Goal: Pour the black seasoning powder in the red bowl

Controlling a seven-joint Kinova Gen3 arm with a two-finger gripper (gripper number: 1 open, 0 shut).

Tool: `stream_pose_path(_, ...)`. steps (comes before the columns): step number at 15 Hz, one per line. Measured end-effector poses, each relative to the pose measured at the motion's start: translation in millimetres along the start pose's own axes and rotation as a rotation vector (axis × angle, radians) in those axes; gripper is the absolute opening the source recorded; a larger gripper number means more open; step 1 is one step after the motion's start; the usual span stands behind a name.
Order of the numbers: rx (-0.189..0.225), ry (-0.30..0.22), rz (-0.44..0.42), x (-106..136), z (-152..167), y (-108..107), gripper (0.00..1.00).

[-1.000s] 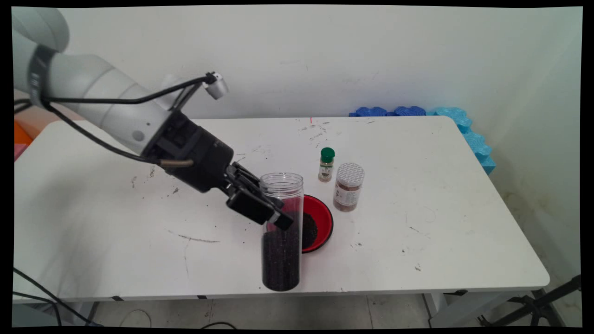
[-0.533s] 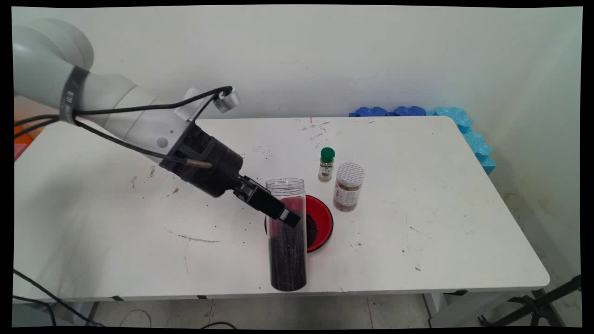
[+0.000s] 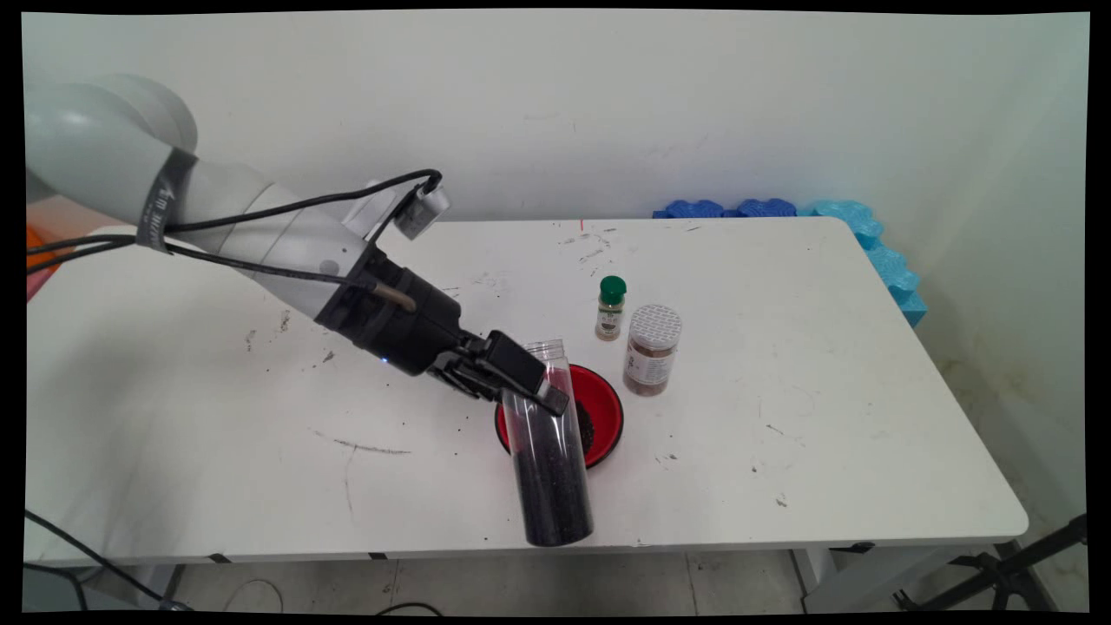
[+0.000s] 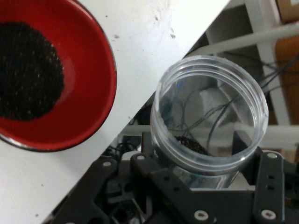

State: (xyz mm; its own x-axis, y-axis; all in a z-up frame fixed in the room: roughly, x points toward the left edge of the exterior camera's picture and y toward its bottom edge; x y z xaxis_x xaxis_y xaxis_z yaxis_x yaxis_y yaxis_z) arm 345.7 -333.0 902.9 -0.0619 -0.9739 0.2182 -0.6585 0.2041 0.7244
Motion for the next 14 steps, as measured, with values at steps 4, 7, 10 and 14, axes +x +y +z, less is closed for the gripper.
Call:
stream_pose_path(4, -0.004, 0.033, -0.216, 2.3, 3.2, -12.3, 0.0)
stream_pose_path(7, -0.01, 0.045, -0.357, 3.4, 5.7, -19.2, 0.0)
stream_pose_path(10, -0.03, 0.043, -0.483, 3.2, 8.5, -22.1, 0.0)
stream_pose_path(14, -0.054, 0.039, -0.601, 3.7, 11.1, -24.1, 0.0)
